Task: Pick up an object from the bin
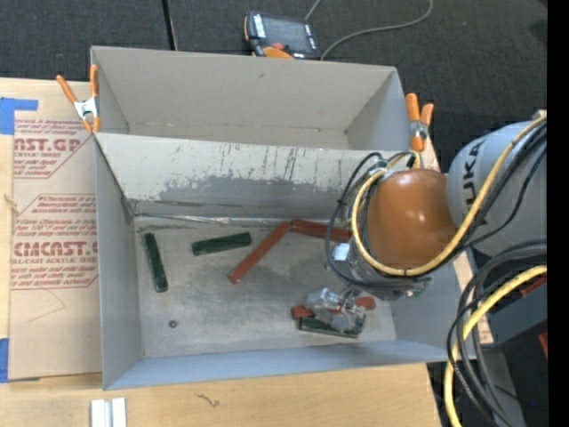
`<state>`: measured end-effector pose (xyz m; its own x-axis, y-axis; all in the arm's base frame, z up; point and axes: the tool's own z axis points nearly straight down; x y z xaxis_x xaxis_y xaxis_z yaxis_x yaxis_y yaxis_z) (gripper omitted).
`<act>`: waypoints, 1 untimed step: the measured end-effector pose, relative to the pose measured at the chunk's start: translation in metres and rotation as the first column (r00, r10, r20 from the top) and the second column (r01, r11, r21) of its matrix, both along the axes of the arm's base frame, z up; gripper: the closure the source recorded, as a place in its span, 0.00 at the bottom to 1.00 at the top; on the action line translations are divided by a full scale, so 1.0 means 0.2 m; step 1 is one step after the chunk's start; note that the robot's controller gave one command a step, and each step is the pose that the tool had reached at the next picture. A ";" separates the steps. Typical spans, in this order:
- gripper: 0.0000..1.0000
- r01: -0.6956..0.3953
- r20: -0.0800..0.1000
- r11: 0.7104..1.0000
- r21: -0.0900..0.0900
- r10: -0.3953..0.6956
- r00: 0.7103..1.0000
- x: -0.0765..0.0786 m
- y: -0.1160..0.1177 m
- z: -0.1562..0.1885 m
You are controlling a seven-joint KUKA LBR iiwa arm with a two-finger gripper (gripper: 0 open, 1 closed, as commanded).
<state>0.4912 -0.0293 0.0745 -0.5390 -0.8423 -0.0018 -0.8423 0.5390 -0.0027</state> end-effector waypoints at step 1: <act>1.00 0.088 0.003 0.996 0.003 -0.088 0.996 0.01 0.12 0.30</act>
Offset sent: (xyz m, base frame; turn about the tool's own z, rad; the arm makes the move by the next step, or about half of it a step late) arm 0.0001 0.0210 0.0580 0.0878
